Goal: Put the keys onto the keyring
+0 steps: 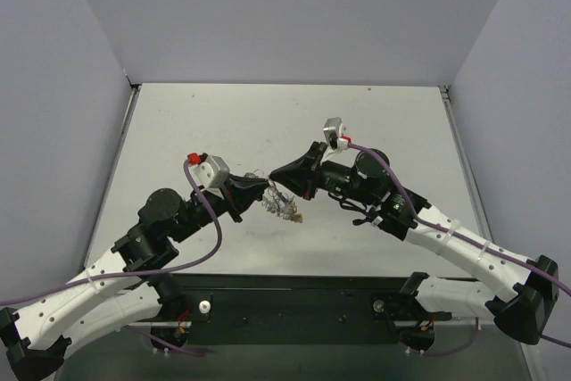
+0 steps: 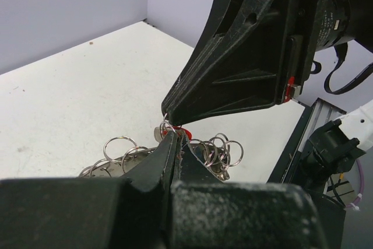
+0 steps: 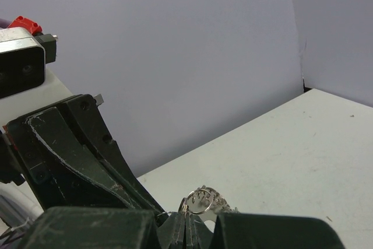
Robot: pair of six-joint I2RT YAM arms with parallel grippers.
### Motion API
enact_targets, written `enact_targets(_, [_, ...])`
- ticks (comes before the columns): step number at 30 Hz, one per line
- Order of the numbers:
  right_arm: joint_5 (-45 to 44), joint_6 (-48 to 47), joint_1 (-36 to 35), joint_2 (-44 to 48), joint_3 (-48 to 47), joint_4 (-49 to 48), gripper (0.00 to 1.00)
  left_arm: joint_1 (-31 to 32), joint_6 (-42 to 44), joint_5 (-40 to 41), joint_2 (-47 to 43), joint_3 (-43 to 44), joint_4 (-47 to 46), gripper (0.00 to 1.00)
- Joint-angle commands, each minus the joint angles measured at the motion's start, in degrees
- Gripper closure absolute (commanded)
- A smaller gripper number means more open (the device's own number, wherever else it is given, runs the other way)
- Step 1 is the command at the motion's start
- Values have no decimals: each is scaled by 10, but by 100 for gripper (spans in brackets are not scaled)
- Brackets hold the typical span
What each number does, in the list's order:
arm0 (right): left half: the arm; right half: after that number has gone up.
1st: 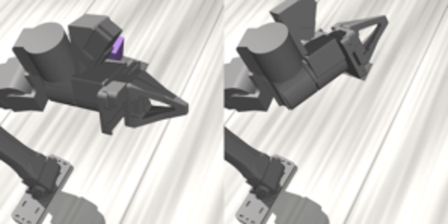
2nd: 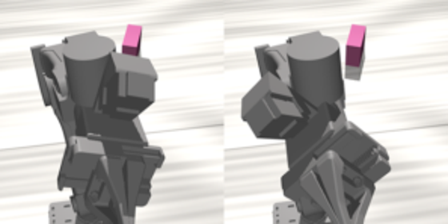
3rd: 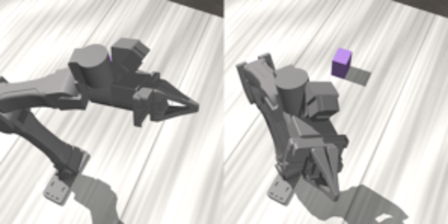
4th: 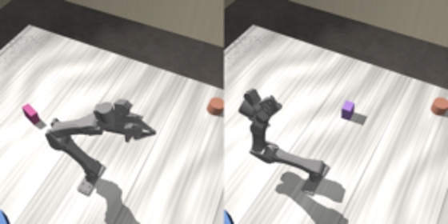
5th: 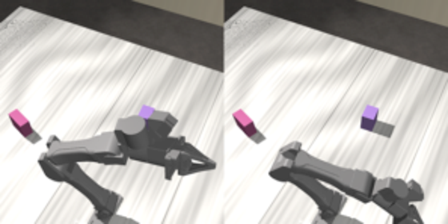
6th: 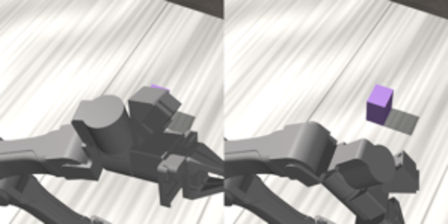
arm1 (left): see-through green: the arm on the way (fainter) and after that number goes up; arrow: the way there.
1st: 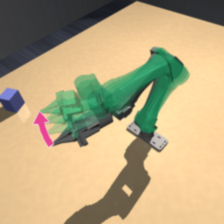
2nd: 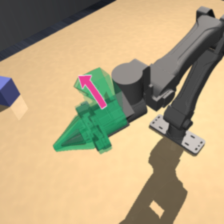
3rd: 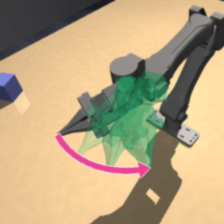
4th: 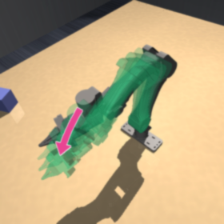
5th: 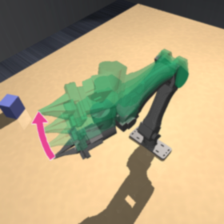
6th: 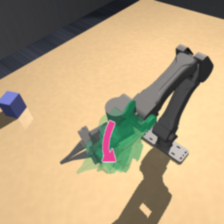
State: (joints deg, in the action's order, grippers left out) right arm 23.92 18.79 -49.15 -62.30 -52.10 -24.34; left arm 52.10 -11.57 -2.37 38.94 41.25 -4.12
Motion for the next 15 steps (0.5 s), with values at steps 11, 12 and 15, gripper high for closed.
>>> enact_targets(11, [-1, 5, 11, 3, -13, -15, 100, 20, 32, -112, -29, 16, -64, 100])
enact_targets(12, [-2, 5, 12, 4, -13, -15, 100, 20, 32, -110, -33, 15, -65, 100])
enact_targets(15, [1, 7, 12, 6, -10, -15, 100, 20, 34, -112, -39, 12, -71, 100])
